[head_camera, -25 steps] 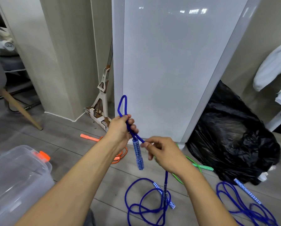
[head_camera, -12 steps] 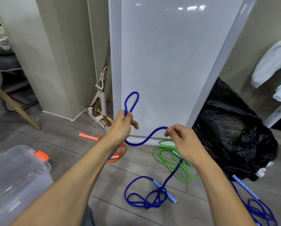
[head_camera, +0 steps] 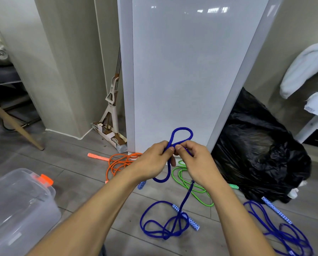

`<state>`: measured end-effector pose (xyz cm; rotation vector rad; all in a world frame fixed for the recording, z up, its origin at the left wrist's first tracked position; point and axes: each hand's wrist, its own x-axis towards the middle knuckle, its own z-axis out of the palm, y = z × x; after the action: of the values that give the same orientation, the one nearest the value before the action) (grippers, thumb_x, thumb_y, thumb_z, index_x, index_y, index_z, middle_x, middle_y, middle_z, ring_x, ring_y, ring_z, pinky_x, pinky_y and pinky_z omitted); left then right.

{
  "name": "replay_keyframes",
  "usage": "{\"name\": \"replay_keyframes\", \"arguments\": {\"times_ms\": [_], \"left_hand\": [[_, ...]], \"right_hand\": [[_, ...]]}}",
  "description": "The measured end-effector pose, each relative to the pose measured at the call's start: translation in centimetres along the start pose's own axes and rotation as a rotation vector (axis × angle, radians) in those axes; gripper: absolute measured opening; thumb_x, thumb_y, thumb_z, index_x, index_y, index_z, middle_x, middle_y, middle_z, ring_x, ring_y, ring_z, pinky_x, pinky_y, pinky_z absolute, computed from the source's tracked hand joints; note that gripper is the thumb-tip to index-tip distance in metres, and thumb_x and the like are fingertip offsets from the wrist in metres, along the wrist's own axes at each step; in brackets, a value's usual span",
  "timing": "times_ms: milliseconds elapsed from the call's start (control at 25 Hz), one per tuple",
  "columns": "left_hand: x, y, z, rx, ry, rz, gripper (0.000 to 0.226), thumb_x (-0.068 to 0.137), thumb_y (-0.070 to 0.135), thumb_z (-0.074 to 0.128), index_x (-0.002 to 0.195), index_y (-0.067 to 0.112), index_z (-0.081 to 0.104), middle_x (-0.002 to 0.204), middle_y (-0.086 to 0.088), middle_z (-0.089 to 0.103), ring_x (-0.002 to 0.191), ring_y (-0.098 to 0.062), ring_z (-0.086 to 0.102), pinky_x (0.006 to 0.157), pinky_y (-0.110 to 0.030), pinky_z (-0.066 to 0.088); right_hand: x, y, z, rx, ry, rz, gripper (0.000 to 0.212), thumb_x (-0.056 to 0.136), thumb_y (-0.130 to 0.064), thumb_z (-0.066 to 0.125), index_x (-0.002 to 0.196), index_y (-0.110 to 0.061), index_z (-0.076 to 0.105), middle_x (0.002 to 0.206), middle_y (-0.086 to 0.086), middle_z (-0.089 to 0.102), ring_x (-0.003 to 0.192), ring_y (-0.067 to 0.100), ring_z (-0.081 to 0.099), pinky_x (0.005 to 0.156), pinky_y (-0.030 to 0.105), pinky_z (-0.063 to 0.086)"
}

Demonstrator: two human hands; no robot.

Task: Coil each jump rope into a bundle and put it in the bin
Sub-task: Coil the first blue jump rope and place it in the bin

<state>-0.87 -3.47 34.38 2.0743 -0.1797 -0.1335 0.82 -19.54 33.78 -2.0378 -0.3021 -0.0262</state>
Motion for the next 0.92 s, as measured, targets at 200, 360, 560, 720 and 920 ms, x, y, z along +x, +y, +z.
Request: {"name": "replay_keyframes", "arguments": {"times_ms": [200,360,560,720,920], "left_hand": [[-0.4,0.0,-0.4,-0.141,-0.081,-0.015,0.027,0.107,0.030,0.037,0.102,0.011,0.055,0.069,-0.001,0.063,0.077,-0.020,0.069,0.081,-0.036,0.056],[-0.5,0.5,-0.1,-0.351,-0.128,-0.047,0.021,0.107,0.026,0.037,0.103,0.010,0.050,0.065,0.001,0.039,0.049,-0.016,0.046,0.057,-0.034,0.053],[-0.1,-0.3,-1.2,-0.070,-0.191,-0.126,0.031,0.106,0.034,0.037,0.094,0.013,0.057,0.066,0.001,0.042,0.047,-0.012,0.033,0.045,-0.026,0.033],[0.2,-1.2,-2.1,0.118,0.073,-0.069,0.030,0.106,0.033,0.037,0.088,0.016,0.054,0.068,0.000,0.049,0.052,-0.014,0.041,0.048,-0.026,0.039],[2.4,-4.2,-4.3,-0.145,0.647,-0.232,0.030,0.106,0.030,0.034,0.097,0.011,0.056,0.082,-0.007,0.057,0.071,-0.024,0.052,0.064,-0.034,0.044]], "right_hand": [[0.0,-0.1,-0.1,-0.027,0.047,0.057,0.028,0.097,-0.043,0.061,0.080,-0.025,0.072,0.077,0.001,0.072,0.079,0.023,0.067,0.076,0.046,0.057],[0.1,-0.4,0.1,-0.025,0.022,0.039,0.026,0.102,-0.036,0.056,0.083,-0.023,0.069,0.060,-0.009,0.055,0.055,0.006,0.043,0.057,0.025,0.038],[-0.2,-0.1,-0.1,-0.085,-0.087,0.037,0.024,0.105,-0.030,0.049,0.088,-0.023,0.064,0.055,-0.028,0.055,0.050,-0.005,0.048,0.051,0.012,0.034],[0.0,0.5,-0.6,-0.104,-0.084,0.073,0.030,0.100,-0.038,0.058,0.077,-0.021,0.069,0.048,-0.018,0.053,0.042,0.000,0.043,0.051,0.021,0.030],[0.2,1.3,-2.2,-0.081,-0.170,0.170,0.038,0.099,-0.041,0.059,0.072,-0.016,0.064,0.043,-0.010,0.038,0.038,0.007,0.029,0.047,0.025,0.027]]}}
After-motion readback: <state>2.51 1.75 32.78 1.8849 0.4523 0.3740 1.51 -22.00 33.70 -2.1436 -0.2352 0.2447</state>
